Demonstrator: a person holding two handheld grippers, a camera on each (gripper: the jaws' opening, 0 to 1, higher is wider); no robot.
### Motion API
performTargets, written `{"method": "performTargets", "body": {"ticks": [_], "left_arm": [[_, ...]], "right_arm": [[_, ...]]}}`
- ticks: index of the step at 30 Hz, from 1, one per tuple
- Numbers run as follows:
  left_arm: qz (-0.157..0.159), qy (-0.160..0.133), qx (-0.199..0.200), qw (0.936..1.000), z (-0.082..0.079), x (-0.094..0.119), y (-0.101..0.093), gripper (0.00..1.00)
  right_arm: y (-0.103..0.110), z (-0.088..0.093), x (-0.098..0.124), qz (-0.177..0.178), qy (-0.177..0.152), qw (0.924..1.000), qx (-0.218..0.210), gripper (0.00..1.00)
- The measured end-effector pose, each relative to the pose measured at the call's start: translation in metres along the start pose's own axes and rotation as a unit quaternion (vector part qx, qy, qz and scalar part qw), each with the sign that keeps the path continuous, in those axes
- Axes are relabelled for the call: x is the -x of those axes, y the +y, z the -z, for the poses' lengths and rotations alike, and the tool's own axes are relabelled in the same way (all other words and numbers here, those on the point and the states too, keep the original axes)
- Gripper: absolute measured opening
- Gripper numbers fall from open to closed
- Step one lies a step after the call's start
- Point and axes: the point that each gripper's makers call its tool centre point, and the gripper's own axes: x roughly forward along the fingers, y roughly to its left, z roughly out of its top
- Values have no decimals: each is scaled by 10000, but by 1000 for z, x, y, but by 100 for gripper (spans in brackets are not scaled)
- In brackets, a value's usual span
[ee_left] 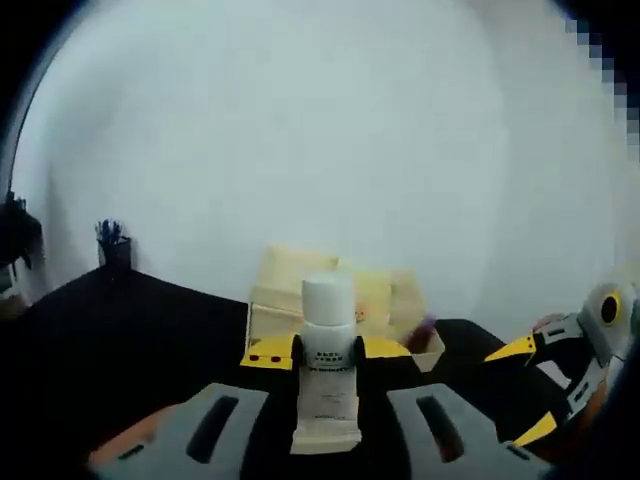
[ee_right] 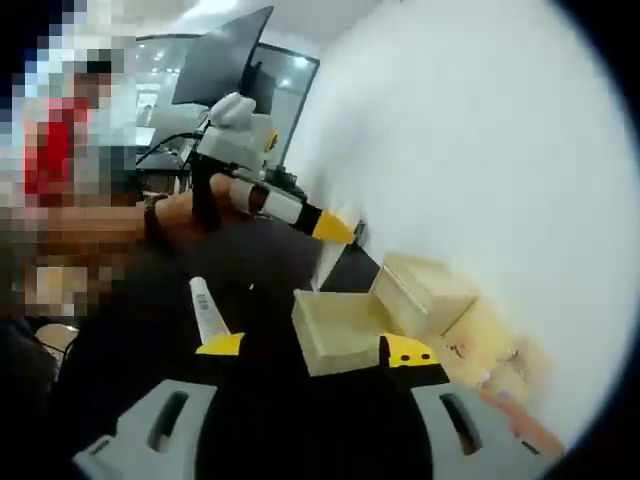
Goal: Open the drawer, pick up the cosmetic bottles from the table one by one, place them into the drawer, release the gripper, close the drawer, and move the gripper away
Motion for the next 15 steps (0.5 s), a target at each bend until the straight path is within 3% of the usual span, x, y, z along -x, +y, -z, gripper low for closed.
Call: {"method": "performTargets", "body": {"ticks": [9, 15], "left_arm": [[-254, 310, -124, 9991, 5, -27, 23, 19], [-320, 504, -118, 9981, 17, -38, 25, 19]], "right_arm": [[-10, 8, 2, 32, 219, 9996, 154, 48], [-21, 13, -2, 37, 351, 9993, 138, 48]]}}
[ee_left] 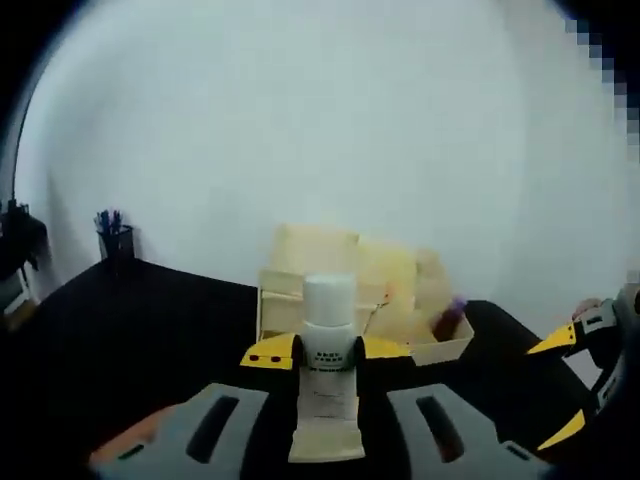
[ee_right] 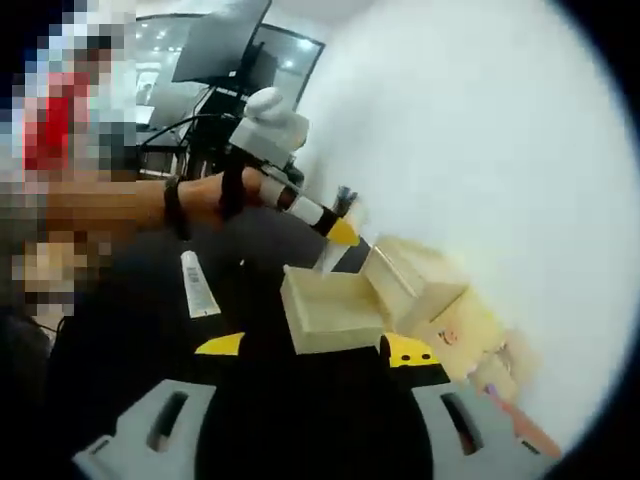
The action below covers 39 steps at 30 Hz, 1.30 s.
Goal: Open the drawer, pick up the cosmetic bottles from the table one by one, place them into the drawer, release the gripper, close the drawer, and move the gripper away
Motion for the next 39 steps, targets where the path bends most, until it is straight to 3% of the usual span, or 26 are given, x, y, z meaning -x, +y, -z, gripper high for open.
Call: {"method": "performTargets", "body": {"ticks": [7, 12, 21, 28, 31, 39], "left_arm": [[-67, 265, 72, 9996, 13, -13, 1, 19], [-241, 443, -190, 9985, 18, -22, 5, 19], [-455, 1113, -443, 9918, 33, -48, 28, 18], [-562, 1307, -431, 9889, 47, -53, 32, 17], [-615, 1348, -412, 9881, 47, -57, 37, 17], [-693, 1473, -423, 9857, 56, -64, 40, 17]], "right_arm": [[-6, 0, -3, 26, 82, 9999, 73, 48], [-11, 0, -4, 64, 141, 9998, 147, 48], [-18, 0, -4, 84, 197, 9996, 209, 48], [-22, 1, -5, 97, 245, 9993, 278, 47], [9, 20, -1, 99, 283, 9990, 323, 47], [14, 25, -3, 88, 286, 9992, 279, 47]]}}
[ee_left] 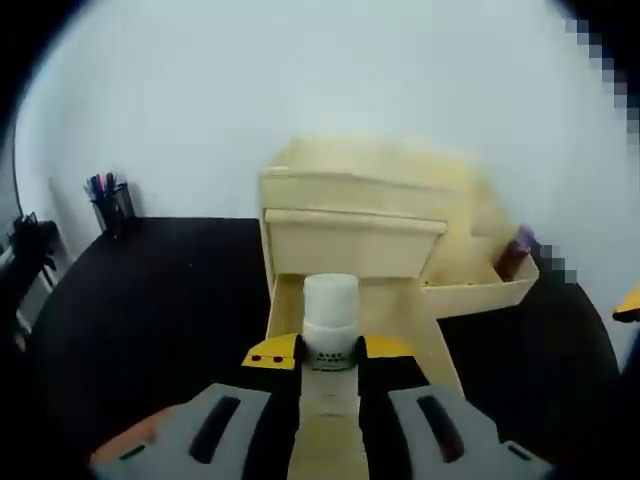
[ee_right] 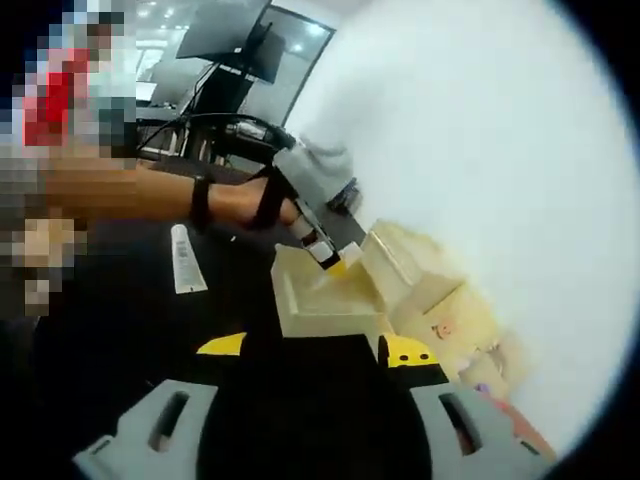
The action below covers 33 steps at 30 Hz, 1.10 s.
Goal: Open the drawer, pick up the cosmetic bottles from the table one by one, place them into the drawer, release the gripper, close the drawer, and move the gripper away
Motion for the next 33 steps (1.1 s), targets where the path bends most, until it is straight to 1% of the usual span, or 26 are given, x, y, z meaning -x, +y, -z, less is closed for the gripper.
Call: {"method": "performTargets", "body": {"ticks": [2, 3, 5, 9, 12, 18, 21, 26, 29, 33], "left_arm": [[-20, 35, -21, 10000, 1, -3, 1, 17], [-46, 39, -35, 10000, 1, -5, 2, 17], [-65, 46, -39, 10000, 0, -8, 3, 17], [-140, 100, -125, 9998, 5, -9, -1, 17], [-189, 102, -194, 9996, 5, -13, 0, 17], [-269, 114, -181, 9994, 12, -19, -2, 17], [-308, 120, -148, 9993, 11, -23, 1, 17], [-359, 173, -186, 9990, 18, -26, -4, 17], [-402, 221, -167, 9988, 19, -31, -1, 17], [-419, 239, -217, 9986, 19, -36, 1, 17]], "right_arm": [[-2, 1, 0, -39, 10, 10000, -77, 47], [-8, 1, -2, -36, 16, 10000, -76, 47], [-12, 1, -2, -27, 27, 10000, -56, 47], [-5, 2, -1, 19, 39, 10000, 26, 47], [-8, 2, -3, 7, 60, 10000, 22, 47], [-15, 2, -3, 28, 62, 10000, 27, 46], [-17, 2, -3, 24, 62, 10000, 15, 46], [-15, 4, -4, 33, 88, 10000, 19, 46], [-11, 5, -4, 34, 100, 9999, 8, 46], [-15, 7, -5, 30, 116, 9999, -6, 46]]}}
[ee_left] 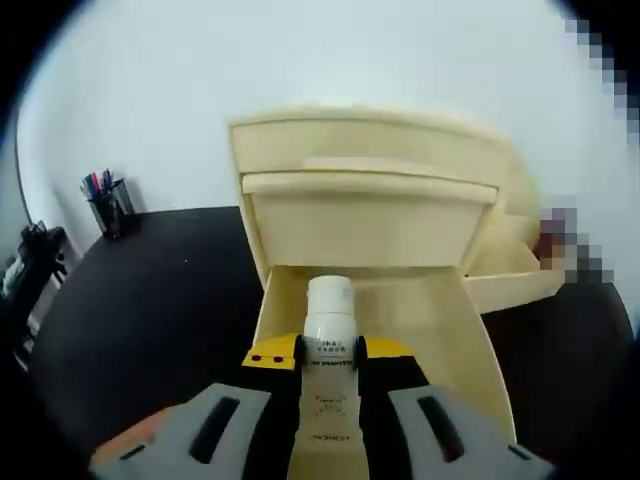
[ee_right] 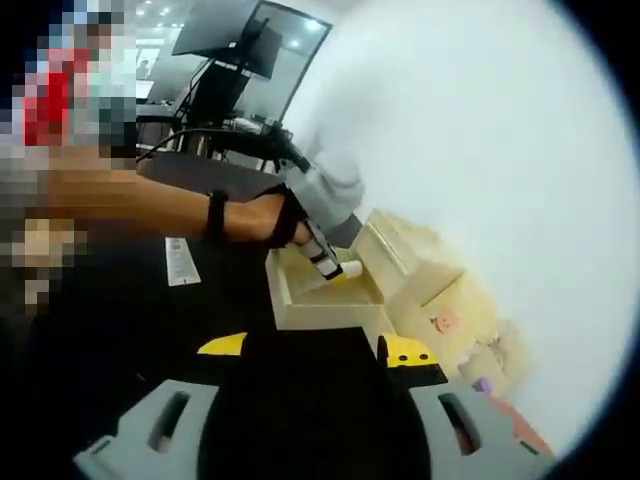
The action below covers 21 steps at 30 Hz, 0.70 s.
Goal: Open the drawer, pick up the cosmetic bottles from the table one by one, place them into the drawer, release the gripper, close the drawer, and move the gripper away
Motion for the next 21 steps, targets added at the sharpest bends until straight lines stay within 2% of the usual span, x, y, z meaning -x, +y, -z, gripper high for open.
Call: {"method": "performTargets", "body": {"ticks": [14, 21], "left_arm": [[-226, 31, -199, 9995, 4, -5, 0, 18], [-199, -34, -204, 9996, 3, -5, 0, 18]], "right_arm": [[1, 2, -1, 14, 15, 10000, 17, 45], [-3, 2, -2, 4, 21, 10000, 31, 45]]}}
